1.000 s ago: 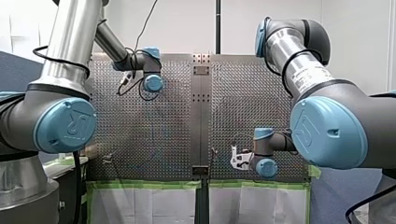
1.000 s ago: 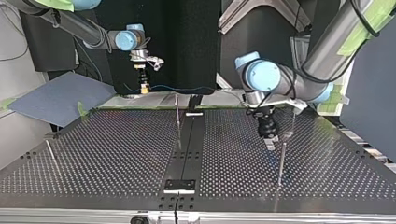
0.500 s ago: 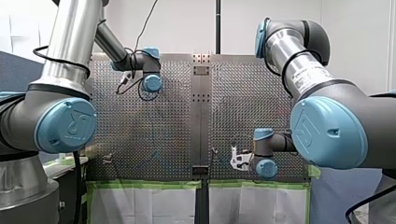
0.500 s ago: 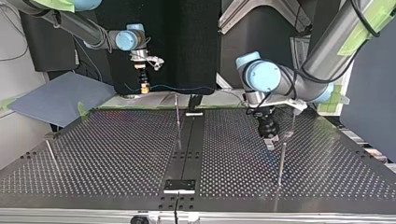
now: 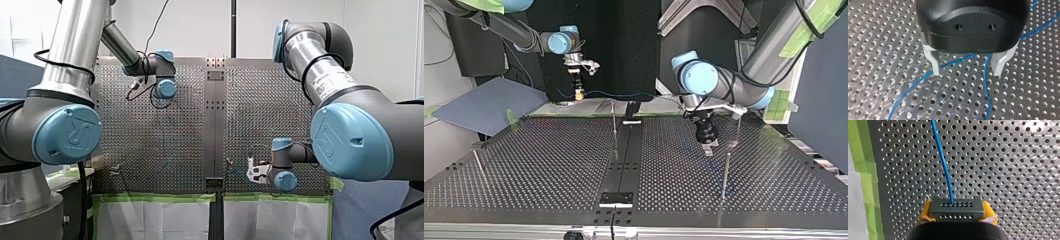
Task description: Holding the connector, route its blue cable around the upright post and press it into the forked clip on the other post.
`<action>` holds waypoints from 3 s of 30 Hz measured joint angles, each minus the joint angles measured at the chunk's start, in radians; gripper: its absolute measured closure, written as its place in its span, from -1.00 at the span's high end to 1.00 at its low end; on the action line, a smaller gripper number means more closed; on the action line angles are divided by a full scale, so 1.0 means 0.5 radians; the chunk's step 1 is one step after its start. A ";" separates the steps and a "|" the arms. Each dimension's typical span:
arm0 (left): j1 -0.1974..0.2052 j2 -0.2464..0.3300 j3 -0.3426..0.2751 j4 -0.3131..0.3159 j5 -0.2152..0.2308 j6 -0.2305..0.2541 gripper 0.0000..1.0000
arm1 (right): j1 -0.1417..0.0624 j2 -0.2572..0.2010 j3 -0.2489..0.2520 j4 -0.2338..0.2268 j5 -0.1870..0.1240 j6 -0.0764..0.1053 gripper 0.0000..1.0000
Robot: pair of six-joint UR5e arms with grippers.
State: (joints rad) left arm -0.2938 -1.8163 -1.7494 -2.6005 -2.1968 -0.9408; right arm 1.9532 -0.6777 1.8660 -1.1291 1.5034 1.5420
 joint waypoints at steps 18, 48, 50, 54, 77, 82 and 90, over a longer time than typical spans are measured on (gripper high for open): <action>0.013 -0.001 0.003 0.049 0.084 0.013 1.00 | 0.006 0.009 -0.005 -0.013 -0.006 0.000 -0.86; 0.058 -0.123 0.001 0.060 0.103 -0.006 1.00 | 0.010 0.013 -0.009 0.002 -0.009 0.000 -0.86; 0.059 -0.124 0.001 0.052 0.095 -0.007 1.00 | 0.010 0.013 -0.008 0.002 -0.009 0.000 -0.86; 0.059 -0.124 0.000 0.036 0.099 -0.009 1.00 | 0.010 0.013 -0.009 0.007 -0.009 0.000 -0.86; 0.056 -0.355 0.001 0.014 -0.019 0.029 1.00 | 0.010 0.018 -0.009 0.003 -0.018 0.000 -0.86; 0.058 -0.411 0.000 0.032 0.024 0.022 1.00 | 0.010 0.019 -0.009 0.002 -0.018 0.000 -0.86; 0.058 -0.420 -0.001 0.029 0.032 -0.043 1.00 | 0.010 0.019 -0.009 0.000 -0.018 0.003 -0.86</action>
State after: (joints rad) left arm -0.2648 -2.0261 -1.7499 -2.5861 -2.1806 -0.9621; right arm 1.9584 -0.6683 1.8617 -1.1291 1.4942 1.5433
